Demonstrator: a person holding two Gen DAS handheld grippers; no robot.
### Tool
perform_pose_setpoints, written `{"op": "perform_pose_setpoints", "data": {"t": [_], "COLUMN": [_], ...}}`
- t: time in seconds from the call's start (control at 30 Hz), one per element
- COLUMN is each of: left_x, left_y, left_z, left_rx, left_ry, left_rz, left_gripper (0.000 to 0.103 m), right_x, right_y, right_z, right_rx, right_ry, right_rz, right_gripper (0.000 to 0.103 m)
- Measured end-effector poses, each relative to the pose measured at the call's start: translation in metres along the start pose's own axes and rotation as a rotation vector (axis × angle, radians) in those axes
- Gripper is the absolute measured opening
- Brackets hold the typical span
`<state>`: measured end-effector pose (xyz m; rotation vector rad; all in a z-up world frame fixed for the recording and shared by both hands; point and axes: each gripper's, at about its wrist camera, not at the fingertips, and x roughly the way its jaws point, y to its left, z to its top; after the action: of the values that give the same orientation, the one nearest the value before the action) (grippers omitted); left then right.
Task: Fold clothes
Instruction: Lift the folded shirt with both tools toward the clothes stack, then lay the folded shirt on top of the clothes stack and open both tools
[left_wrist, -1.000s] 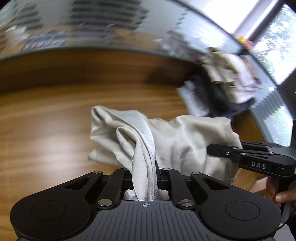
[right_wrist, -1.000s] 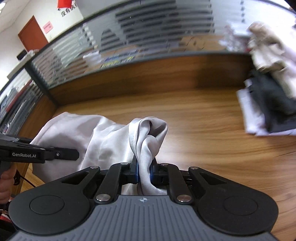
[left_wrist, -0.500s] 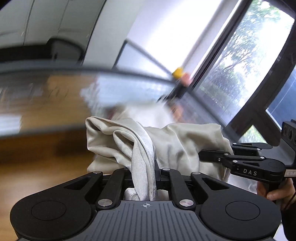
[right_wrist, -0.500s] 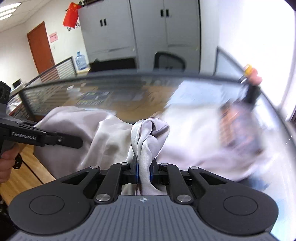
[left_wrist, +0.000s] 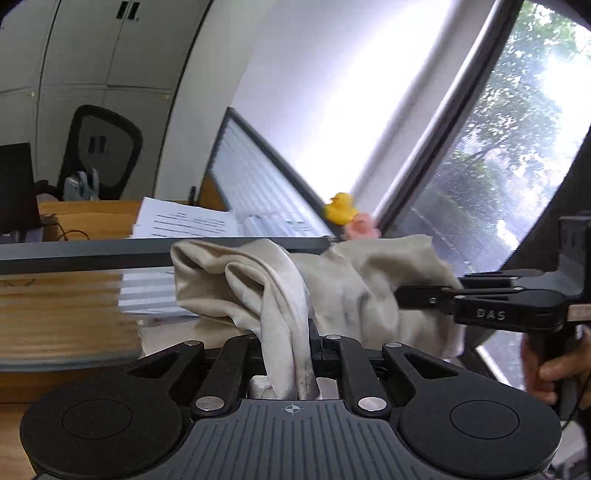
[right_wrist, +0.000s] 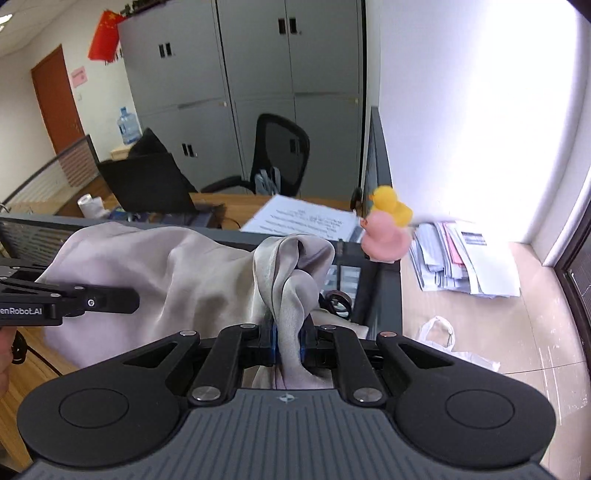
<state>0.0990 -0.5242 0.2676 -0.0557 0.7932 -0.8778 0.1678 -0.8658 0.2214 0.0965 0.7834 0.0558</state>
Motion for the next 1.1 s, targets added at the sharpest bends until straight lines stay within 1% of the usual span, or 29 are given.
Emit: {"op": "perform_pose_setpoints", "data": {"t": [0.07,0.13,0.17,0.2,0.23,0.27,0.33,0.37,0.43,0.5,0.53,0.57,0.6,0.67,0.73,0.83,0.87,1.1], "left_x": [0.019,0.034,0.039,0.04,0.039,0.037,0.032,0.027,0.01,-0.008,-0.016,-0.024,-0.031,-0.045,-0.061,-0.083,-0.091,-0.143], "left_y": [0.009,0.018,0.022,0.026,0.028,0.031,0.036,0.039,0.041,0.043,0.043,0.044,0.045,0.047,0.05,0.055,0.057,0.084], "left_z": [-0.002,-0.003,-0.004,-0.004,-0.005,-0.005,-0.005,-0.003,0.0,0.003,0.004,0.004,0.004,0.003,-0.002,-0.012,-0.016,-0.051], "left_rx": [0.002,0.002,0.001,-0.003,-0.009,-0.015,-0.024,-0.025,-0.009,0.013,0.028,0.035,0.038,0.042,0.046,0.061,0.067,0.127], "left_ry": [0.02,0.044,0.062,0.069,0.071,0.074,0.072,0.066,0.042,0.02,0.014,0.011,0.008,0.005,-0.004,-0.013,-0.012,0.006], "left_rz": [0.035,0.063,0.071,0.071,0.069,0.067,0.065,0.065,0.082,0.098,0.103,0.104,0.103,0.1,0.095,0.085,0.083,0.072], "left_gripper": [0.018,0.027,0.03,0.037,0.045,0.049,0.067,0.07,0.08,0.085,0.087,0.089,0.09,0.094,0.095,0.1,0.1,0.102], "right_x": [0.021,0.037,0.044,0.051,0.056,0.061,0.069,0.07,0.065,0.056,0.051,0.046,0.041,0.029,0.018,0.002,-0.006,-0.036], "right_y": [-0.007,-0.007,-0.005,0.001,0.004,0.007,0.012,0.013,0.014,0.017,0.019,0.021,0.023,0.033,0.042,0.063,0.072,0.149], "right_z": [0.002,0.0,-0.001,-0.003,-0.003,-0.004,-0.007,-0.006,-0.006,-0.006,-0.006,-0.006,-0.007,-0.01,-0.014,-0.023,-0.028,-0.06], "right_rx": [-0.012,-0.035,-0.05,-0.076,-0.097,-0.119,-0.158,-0.159,-0.153,-0.144,-0.134,-0.125,-0.115,-0.099,-0.082,-0.058,-0.055,-0.049], "right_ry": [0.026,0.048,0.057,0.059,0.061,0.062,0.059,0.057,0.048,0.033,0.028,0.022,0.017,0.014,0.011,0.005,0.0,-0.01], "right_rz": [-0.008,-0.023,-0.033,-0.044,-0.067,-0.089,-0.134,-0.144,-0.164,-0.176,-0.178,-0.18,-0.181,-0.179,-0.177,-0.174,-0.175,-0.202], "right_gripper": [0.013,0.016,0.018,0.02,0.026,0.032,0.04,0.046,0.05,0.061,0.073,0.078,0.079,0.087,0.088,0.097,0.1,0.102]}}
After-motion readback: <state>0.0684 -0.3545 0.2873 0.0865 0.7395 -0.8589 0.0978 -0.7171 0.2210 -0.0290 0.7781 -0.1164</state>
